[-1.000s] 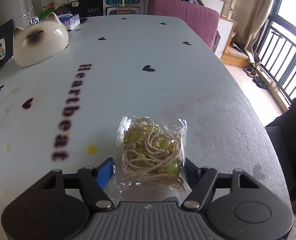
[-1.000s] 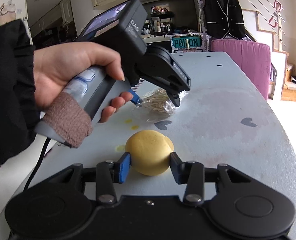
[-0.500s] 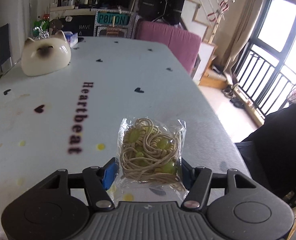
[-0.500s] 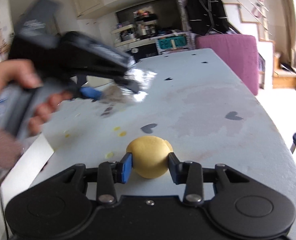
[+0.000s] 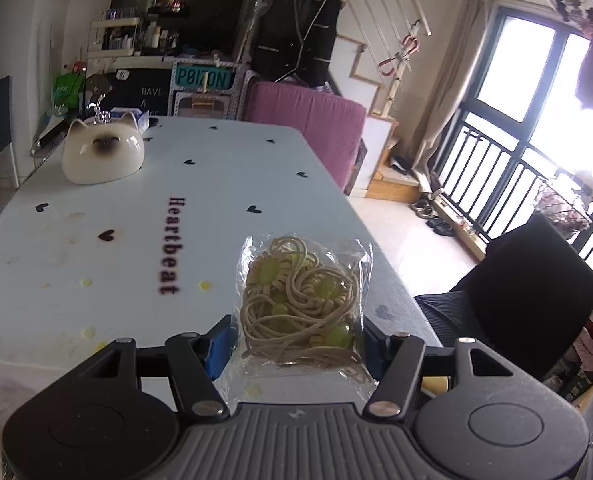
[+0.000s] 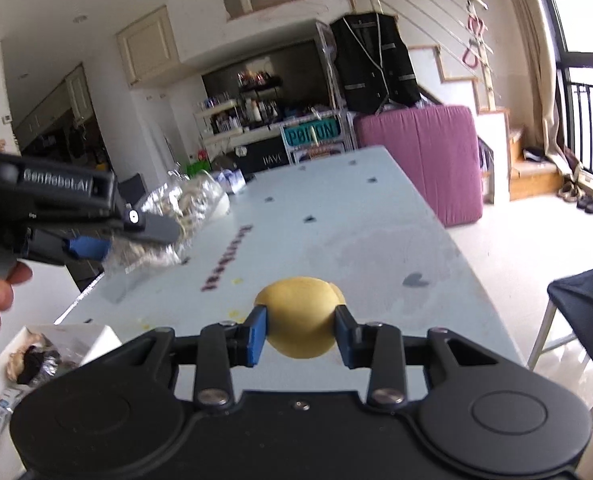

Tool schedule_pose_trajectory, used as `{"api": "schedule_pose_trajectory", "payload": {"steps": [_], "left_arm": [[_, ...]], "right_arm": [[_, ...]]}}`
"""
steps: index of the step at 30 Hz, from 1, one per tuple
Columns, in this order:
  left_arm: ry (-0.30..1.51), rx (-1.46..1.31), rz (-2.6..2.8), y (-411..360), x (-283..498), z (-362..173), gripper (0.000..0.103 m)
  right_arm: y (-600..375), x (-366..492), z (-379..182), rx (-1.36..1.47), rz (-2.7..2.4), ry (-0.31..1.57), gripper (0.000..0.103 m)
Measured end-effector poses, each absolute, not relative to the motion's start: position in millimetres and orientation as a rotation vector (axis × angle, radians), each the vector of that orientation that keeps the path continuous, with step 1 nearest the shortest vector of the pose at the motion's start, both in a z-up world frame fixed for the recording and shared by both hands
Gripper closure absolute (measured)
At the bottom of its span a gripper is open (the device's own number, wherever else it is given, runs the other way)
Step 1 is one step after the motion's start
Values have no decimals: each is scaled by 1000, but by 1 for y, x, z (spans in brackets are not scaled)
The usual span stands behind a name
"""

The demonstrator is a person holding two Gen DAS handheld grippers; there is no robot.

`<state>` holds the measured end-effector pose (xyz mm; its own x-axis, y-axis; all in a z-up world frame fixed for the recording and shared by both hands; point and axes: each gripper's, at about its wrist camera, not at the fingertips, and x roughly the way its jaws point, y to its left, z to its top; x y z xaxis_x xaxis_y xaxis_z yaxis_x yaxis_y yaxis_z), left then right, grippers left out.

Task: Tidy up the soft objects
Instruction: 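Carry the rubber-band bag and yellow sponge toward the white box with both tools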

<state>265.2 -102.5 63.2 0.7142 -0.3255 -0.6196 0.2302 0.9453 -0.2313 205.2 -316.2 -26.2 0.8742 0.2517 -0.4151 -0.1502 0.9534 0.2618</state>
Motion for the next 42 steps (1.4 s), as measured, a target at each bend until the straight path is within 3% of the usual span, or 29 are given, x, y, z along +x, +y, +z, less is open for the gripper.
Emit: {"api": "schedule_pose_trajectory", "payload": {"steps": [21,28,42], "left_arm": [[558,-89,-293,-10,113,94,39],[573,-114,-197,38,80,66,39],[767,-176,-60,99,53,-18,39]], "right_arm": [[-258,106,40,171,359,289,66],[-217,89,30,152,456,334,66],[-139,72,-15,90,628,511,66]]}}
